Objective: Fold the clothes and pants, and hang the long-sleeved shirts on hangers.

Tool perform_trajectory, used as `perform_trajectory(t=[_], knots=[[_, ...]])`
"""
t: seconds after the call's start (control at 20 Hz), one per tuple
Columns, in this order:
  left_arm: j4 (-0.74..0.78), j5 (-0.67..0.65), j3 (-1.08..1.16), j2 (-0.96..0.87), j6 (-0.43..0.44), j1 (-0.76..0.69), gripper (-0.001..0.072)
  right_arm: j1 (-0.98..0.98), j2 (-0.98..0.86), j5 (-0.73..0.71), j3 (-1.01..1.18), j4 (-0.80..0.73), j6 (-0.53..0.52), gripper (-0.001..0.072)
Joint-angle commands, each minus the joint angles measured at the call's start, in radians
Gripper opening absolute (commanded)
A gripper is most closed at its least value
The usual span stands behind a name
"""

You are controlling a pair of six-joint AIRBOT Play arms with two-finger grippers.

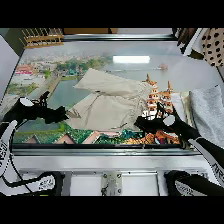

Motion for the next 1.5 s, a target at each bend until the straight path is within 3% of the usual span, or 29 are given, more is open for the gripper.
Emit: perform_trajectory(t=[0.0,0.1,0.15,0.35,0.45,0.65,0.8,0.95,1.15,1.3,1.45], knots=[[0.0,0.001,0.001,0.0,0.0,-0.001,0.0003,0.004,-0.002,0.008,0.002,0.005,-0.032,0.0226],[0.0,0.001,0.001,0.0,0.0,-0.001,0.0003,0.004,-0.002,0.022,0.005,0.004,-0.042,0.0179],[0.0,0.001,0.001,0.0,0.0,-0.001,0.0003,0.004,-0.002,0.027,0.006,0.004,-0.063,0.0021],[0.0,0.001,0.006,0.002,0.0,0.0,0.0003,0.002,0.028,0.047,0.037,-0.01,-0.123,0.0014],[-0.001,-0.019,0.061,0.023,-0.001,0.005,0.0003,0.002,0.077,0.085,0.104,-0.086,-0.123,0.0013],[-0.012,-0.126,0.346,0.192,-0.006,0.042,0.0002,0.001,0.214,0.343,0.422,-0.351,-0.116,0.0013],[-0.009,-0.195,0.601,0.362,-0.013,0.051,0.0003,0.001,0.338,0.443,0.69,-0.401,-0.115,0.0013],[-0.008,-0.15,0.763,0.545,-0.04,0.041,0.0003,0.002,0.465,0.458,0.87,-0.401,-0.034,0.0013],[-0.008,-0.095,0.878,0.734,-0.086,0.041,0.0002,0.002,0.634,0.467,0.922,-0.401,0.094,0.0013],[-0.007,-0.042,0.921,0.792,-0.095,0.041,0.0002,0.002,0.712,0.563,0.922,-0.402,0.207,0.0013],[-0.009,-0.04,0.945,0.729,-0.103,0.041,0.0002,0.002,0.721,0.676,0.921,-0.401,0.328,0.0013]])
